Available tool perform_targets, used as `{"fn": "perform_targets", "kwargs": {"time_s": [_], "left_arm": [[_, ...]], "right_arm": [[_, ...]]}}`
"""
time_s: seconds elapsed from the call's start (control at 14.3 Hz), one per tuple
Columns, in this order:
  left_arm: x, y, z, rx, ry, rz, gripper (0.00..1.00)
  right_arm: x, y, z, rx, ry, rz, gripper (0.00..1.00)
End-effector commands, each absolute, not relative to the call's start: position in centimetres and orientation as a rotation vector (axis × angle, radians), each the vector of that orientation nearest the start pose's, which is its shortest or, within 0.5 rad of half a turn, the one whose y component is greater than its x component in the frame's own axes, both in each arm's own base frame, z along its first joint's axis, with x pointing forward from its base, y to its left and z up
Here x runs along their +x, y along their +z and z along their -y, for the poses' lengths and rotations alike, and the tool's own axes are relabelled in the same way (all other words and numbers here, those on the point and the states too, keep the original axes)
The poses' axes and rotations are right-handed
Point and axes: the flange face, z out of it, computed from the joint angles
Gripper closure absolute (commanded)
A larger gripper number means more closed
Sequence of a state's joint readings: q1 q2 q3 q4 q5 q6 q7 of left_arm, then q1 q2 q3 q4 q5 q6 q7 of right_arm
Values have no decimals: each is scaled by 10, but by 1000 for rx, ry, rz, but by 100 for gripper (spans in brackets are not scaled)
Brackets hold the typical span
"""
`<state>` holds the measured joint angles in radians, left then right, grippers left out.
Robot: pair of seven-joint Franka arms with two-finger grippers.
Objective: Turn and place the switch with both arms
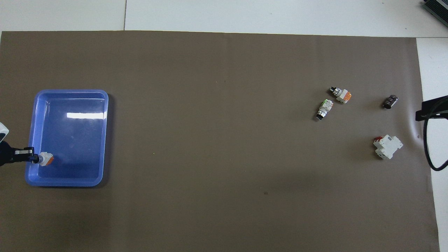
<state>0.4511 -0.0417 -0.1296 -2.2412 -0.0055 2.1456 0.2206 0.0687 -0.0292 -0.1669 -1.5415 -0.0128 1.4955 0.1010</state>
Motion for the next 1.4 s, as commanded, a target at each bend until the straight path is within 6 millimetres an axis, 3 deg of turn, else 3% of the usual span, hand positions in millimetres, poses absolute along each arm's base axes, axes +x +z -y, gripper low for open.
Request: {"fn": "perform_targets", "kwargs": {"time_s": [0.0, 0.28, 0.49, 0.63, 0.91, 1.05, 1.19, 1.33], "left_arm": [[488, 395, -161, -3139, 105, 125, 79], [510, 417, -161, -3154, 168, 108, 77], [536, 443, -136, -3160, 197, 40, 77], [553, 462, -106, -3153, 208, 59, 77], [570, 497, -7, -3135, 196, 47, 77], [568, 529, 42, -3131, 182, -30, 77], [563, 560, 57, -3136, 178, -70, 76], [552, 587, 70, -3130, 185, -111, 66]], "right_arm": [[532, 652, 61, -3145, 13, -297, 0], [533, 652, 52, -3146, 17, -278, 0], [534, 650, 42, -3145, 22, -266, 0], [534, 651, 42, -3145, 19, -275, 0], [535, 649, 42, -3145, 36, -278, 0], [535, 648, 33, -3149, 36, -252, 0], [535, 648, 32, -3149, 36, -249, 0], [535, 648, 32, -3149, 36, -249, 0]]}}
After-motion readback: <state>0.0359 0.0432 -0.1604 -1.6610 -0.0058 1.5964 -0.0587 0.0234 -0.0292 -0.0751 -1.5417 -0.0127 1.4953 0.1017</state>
